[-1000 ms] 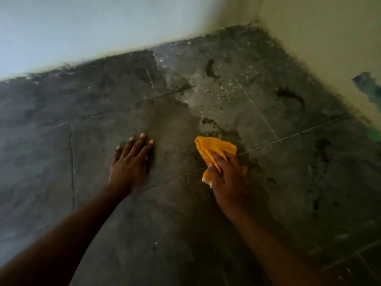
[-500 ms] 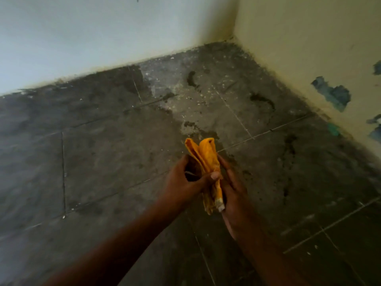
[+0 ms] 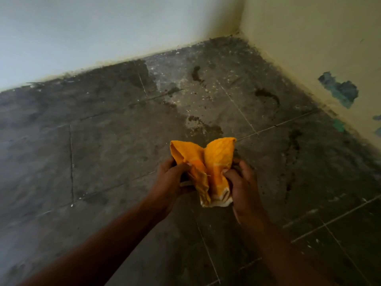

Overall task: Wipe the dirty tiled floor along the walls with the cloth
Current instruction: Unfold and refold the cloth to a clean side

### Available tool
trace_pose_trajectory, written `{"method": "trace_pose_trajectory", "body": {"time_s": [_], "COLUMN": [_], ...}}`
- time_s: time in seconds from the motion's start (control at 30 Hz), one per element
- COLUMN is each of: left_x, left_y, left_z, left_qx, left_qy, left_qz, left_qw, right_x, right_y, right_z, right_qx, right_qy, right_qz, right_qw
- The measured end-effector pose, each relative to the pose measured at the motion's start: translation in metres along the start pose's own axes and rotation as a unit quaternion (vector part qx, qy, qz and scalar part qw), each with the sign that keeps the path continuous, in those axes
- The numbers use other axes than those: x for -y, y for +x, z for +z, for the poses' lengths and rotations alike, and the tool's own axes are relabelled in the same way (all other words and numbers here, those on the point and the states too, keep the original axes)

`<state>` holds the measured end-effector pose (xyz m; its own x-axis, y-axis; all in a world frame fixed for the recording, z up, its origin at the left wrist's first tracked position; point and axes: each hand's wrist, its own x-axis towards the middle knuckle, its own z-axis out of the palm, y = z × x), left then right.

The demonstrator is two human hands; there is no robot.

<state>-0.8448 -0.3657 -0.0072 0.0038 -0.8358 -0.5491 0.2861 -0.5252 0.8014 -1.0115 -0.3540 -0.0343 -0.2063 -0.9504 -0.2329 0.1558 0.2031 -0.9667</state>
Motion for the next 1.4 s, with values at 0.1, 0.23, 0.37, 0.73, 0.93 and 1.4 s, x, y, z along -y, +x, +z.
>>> {"method": "trace_pose_trajectory", "body": {"time_s": [0.1,0.23,0.37,0.73,0.93,1.4], "left_x": [-0.003,-0.01,-0.049,-0.068,-0.023,-0.004], "left_y": [-0.002,0.0,-0.001,0.0,0.008,-0.014], "left_z": [-0.002,-0.014,-0.033,-0.037,-0.048,-0.018], "left_qx": [-0.011,-0.047,0.079,0.228,0.103,0.083], "left_qy": [0.052,0.115,0.096,0.086,-0.045,0.047], "left_qz": [-0.004,0.035,0.044,-0.015,-0.091,0.041], "left_qw": [0.999,0.992,0.991,0.97,0.989,0.995], "right_x": [-0.002,0.006,0.028,0.045,0.053,0.049], "right_y": [0.001,0.0,0.006,0.009,0.001,0.022], "right_z": [-0.001,-0.004,-0.043,-0.054,-0.024,-0.042], "right_qx": [0.037,0.006,0.04,0.395,0.274,0.166], "right_qy": [-0.015,0.032,0.189,0.109,0.003,-0.014], "right_qz": [0.022,0.07,0.135,0.223,0.181,0.117], "right_qw": [0.999,0.997,0.972,0.885,0.945,0.979]}}
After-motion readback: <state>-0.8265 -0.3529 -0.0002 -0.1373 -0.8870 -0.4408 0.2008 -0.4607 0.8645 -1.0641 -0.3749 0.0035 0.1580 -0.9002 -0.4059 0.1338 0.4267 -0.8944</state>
